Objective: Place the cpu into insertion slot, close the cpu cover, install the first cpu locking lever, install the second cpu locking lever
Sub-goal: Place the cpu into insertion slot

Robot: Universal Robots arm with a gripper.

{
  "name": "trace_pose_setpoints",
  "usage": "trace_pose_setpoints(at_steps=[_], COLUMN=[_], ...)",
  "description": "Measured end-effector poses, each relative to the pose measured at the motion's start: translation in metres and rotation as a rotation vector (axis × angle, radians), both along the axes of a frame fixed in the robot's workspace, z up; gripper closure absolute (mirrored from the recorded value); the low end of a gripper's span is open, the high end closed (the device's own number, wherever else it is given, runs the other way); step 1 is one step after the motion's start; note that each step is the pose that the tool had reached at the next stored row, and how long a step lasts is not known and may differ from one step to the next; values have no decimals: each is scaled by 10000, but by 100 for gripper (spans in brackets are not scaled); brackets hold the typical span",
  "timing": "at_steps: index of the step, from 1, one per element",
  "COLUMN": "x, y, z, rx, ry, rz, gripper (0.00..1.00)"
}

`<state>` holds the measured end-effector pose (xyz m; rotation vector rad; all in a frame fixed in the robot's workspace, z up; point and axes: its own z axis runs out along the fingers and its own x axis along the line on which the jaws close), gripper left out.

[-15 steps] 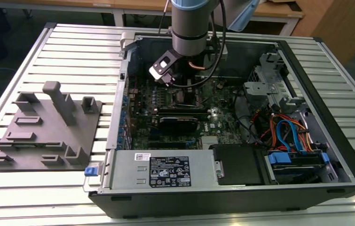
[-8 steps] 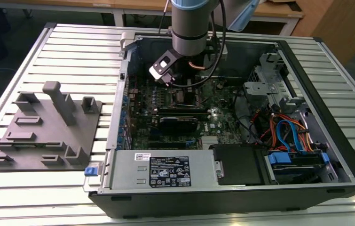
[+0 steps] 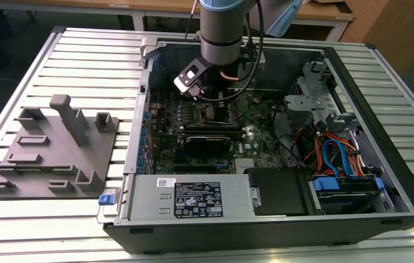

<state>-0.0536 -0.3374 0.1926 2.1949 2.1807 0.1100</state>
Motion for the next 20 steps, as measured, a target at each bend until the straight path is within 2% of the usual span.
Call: trace_pose_setpoints(at_steps=[5,20], x=[0,0], y=[0,0], z=[-1,-34], rx=[-42,-41], ry=[1,1], rz=[-9,-53], gripper=[46,46])
